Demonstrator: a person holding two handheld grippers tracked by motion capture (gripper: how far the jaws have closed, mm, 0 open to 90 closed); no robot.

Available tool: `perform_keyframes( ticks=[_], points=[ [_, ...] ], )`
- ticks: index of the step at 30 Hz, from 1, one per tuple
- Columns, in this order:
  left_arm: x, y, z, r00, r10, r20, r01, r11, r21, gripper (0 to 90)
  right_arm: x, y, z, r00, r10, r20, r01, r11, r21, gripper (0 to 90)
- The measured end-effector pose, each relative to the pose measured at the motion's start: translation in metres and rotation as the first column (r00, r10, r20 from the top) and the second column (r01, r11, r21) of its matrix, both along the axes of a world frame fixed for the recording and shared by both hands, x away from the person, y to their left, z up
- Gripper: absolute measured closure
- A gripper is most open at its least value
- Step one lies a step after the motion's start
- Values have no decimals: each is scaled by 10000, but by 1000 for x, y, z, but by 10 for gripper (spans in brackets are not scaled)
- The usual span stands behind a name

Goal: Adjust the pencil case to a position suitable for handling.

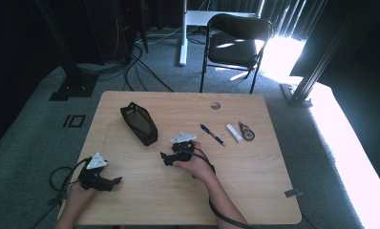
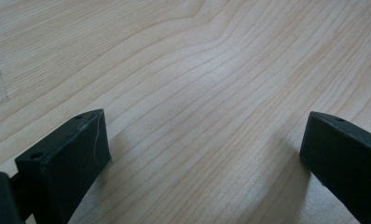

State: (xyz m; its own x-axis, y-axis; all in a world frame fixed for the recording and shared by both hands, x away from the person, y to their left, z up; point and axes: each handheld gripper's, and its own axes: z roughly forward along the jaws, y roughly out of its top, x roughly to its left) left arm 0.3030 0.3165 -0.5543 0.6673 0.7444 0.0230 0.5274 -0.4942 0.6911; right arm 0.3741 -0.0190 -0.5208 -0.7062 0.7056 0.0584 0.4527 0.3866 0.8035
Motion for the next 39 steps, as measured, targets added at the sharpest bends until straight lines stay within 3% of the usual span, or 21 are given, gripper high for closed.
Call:
perform_keyframes(
  ticks=[7, 14, 26, 28, 33, 37, 39],
  points=[
    [0, 0, 0, 10000, -12, 3, 12, 10000, 4, 16, 10, 20, 0, 9998, 211, -30, -210, 9997, 116, 206],
    [0, 0, 0, 10000, -14, 2, 14, 10000, 5, 16, 18, 33, 2, 9992, 383, -77, -380, 9989, 281, 300],
    [0, 0, 0, 10000, -13, 3, 13, 10000, 9, 16, 32, 53, 8, 9982, 398, 438, -408, 9989, 215, 420],
    [0, 0, 0, 10000, -19, -2, 19, 10000, 18, 16, 34, 55, 8, 9984, 400, 393, -404, 9991, 98, 497],
    [0, 0, 0, 10000, -12, 3, 12, 10000, 6, 16, 39, 61, 9, 9993, 215, 305, -218, 9997, 96, 531],
    [0, 0, 0, 10000, -12, 3, 12, 10000, 4, 16, 42, 64, 9, 10000, 42, 77, -41, 9999, -112, 703],
    [0, 0, 0, 10000, -14, 2, 14, 10000, 6, 16, 43, 63, 9, 10000, -34, -94, 34, 10000, -56, 721]
  ],
)
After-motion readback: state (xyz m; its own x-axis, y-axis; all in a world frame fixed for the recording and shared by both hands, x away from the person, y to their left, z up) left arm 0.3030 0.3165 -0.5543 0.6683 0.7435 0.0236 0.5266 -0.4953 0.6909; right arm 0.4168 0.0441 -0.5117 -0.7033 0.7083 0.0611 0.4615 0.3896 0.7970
